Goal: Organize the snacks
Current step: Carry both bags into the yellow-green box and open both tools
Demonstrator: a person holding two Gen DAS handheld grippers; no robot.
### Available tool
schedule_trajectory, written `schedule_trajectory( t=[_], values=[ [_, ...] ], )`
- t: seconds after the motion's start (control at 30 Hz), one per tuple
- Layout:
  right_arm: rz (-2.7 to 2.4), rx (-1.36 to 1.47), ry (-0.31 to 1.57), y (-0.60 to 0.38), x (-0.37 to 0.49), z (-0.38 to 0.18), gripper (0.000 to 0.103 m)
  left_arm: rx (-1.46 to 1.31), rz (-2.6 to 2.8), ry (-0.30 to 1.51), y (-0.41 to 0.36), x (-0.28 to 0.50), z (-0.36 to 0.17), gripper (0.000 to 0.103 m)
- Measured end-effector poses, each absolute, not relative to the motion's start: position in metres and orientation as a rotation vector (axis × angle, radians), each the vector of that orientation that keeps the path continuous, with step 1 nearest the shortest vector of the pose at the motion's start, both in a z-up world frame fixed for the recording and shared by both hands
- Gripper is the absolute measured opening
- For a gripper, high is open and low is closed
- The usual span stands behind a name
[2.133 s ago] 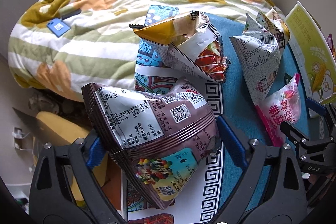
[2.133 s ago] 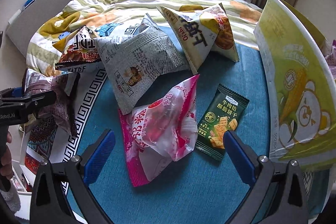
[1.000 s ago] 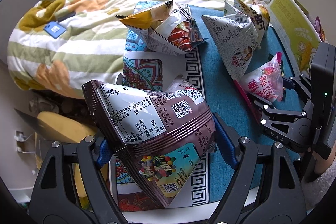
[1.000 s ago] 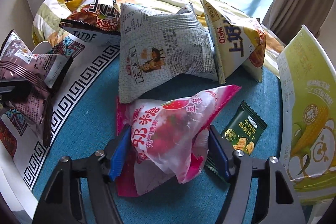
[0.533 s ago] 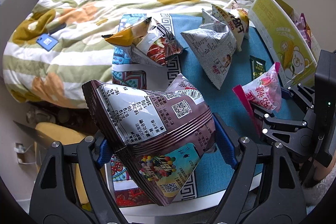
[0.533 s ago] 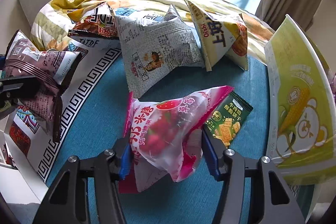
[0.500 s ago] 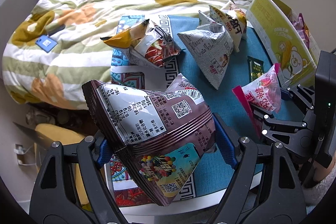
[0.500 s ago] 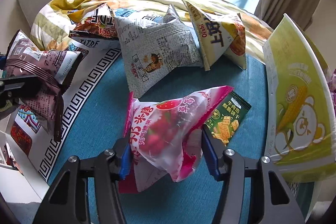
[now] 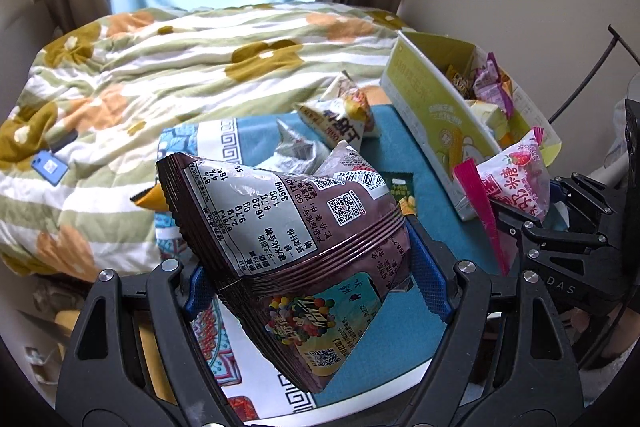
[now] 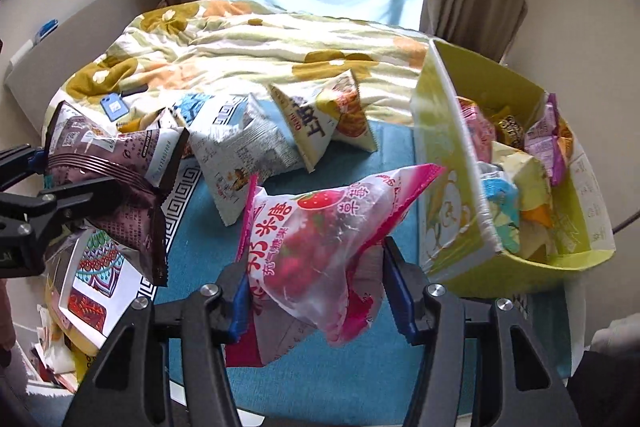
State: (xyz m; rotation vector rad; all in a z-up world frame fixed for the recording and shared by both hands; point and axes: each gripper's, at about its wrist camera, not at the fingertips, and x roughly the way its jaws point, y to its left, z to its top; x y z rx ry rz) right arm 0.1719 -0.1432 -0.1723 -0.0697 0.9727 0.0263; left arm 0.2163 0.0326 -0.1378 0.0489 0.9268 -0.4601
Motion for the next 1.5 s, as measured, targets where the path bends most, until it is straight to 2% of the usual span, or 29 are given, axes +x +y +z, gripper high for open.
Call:
schedule_trajectory(
  t=[0.4,0.73,0.9,1.0,1.07,1.13,1.5],
  values=[
    [-0.089,0.028,0.815,-0.249,0.161,-0.090,0.052,-0.006,-0.546,0.764,-0.076,0.225,-0.065,0.079],
    [-0.131,0.078,0.794,-0.360,0.156,-0.084,0.052,0.030,-0.611,0.824,-0.217,0.248,-0.085,0.079],
    [-0.115,0.097,0.812,-0.404,0.162,-0.091,0.052,0.028,-0.616,0.864,-0.264,0.254,-0.105,0.079],
    [-0.101,0.097,0.824,-0.423,0.168,-0.098,0.052,0.018,-0.628,0.879,-0.281,0.253,-0.112,0.081],
    [-0.093,0.103,0.832,-0.434,0.171,-0.102,0.052,0.035,-0.633,0.887,-0.289,0.254,-0.115,0.094],
    [-0.084,0.111,0.836,-0.444,0.174,-0.105,0.052,0.067,-0.590,0.874,-0.291,0.252,-0.116,0.102],
    [-0.017,0.134,0.857,-0.460,0.182,-0.116,0.052,-0.024,-0.461,0.927,-0.249,0.242,-0.125,0.102]
  ],
)
